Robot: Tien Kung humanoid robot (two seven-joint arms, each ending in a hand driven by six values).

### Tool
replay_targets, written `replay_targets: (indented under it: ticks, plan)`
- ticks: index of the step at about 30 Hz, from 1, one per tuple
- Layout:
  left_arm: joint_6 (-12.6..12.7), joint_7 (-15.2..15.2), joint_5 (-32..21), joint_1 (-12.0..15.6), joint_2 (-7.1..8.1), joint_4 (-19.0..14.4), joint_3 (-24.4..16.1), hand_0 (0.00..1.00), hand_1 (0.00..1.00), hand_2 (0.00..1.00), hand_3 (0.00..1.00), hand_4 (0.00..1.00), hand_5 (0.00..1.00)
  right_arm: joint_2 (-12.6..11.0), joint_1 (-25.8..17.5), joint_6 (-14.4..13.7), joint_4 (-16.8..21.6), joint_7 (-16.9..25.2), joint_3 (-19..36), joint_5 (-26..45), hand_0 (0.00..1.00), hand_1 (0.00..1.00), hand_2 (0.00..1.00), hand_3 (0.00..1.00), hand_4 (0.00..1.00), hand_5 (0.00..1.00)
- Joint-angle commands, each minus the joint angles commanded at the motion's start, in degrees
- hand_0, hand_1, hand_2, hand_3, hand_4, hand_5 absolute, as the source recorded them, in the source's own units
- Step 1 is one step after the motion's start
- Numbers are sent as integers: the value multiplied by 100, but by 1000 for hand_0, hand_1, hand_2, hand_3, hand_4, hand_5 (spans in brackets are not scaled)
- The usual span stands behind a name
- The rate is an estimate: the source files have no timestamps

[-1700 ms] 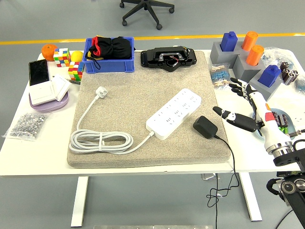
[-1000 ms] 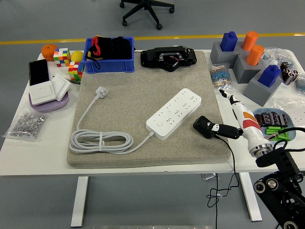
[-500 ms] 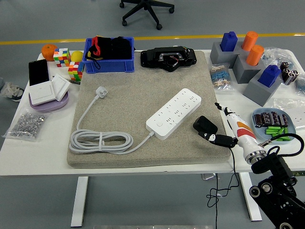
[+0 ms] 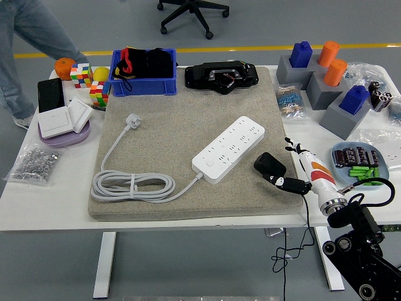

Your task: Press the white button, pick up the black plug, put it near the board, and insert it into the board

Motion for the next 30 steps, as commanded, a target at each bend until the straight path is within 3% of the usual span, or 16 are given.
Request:
replay_targets:
  ticks: [6,7,13,14,19,20,25,26,30]
  plan:
    - [0,-1,10,16,-2,0,-13,686,681,664,691,615,138,19,76,-122,-65,88,-145,2,904,820,762,906,998,372]
    - [0,-3,1,16,-4,0,-5,686,681,664,691,615,138,23,83,-126,-75,92,-158,1,904,822,765,882,998,318]
    - [2,-12,-31,26,-26,0,11,686,681,664,691,615,138,45,112,-145,-150,99,-252,-13,904,822,765,882,998,318]
    - [2,-13,-34,26,-29,0,11,686,681,664,691,616,138,46,117,-169,-166,115,-263,-5,885,806,762,845,998,251]
    - [2,-16,-46,21,-32,0,14,686,681,664,691,616,138,46,132,-255,-213,237,-268,56,885,806,762,845,998,251]
    - [4,-14,-25,21,-31,0,-7,686,681,664,691,616,138,42,138,-286,-222,274,-271,73,842,739,677,799,998,151]
    - [3,-10,-1,20,-27,0,-34,686,681,664,691,616,138,43,163,-352,-256,339,-271,122,842,739,677,799,998,151]
    - [2,-10,-2,20,-27,0,-33,687,681,665,691,615,137,44,165,-350,-260,339,-275,129,773,653,592,745,998,93]
    - [3,-12,-13,20,-33,0,-30,687,681,665,691,615,137,43,173,-361,-294,331,-322,172,773,653,592,745,998,93]
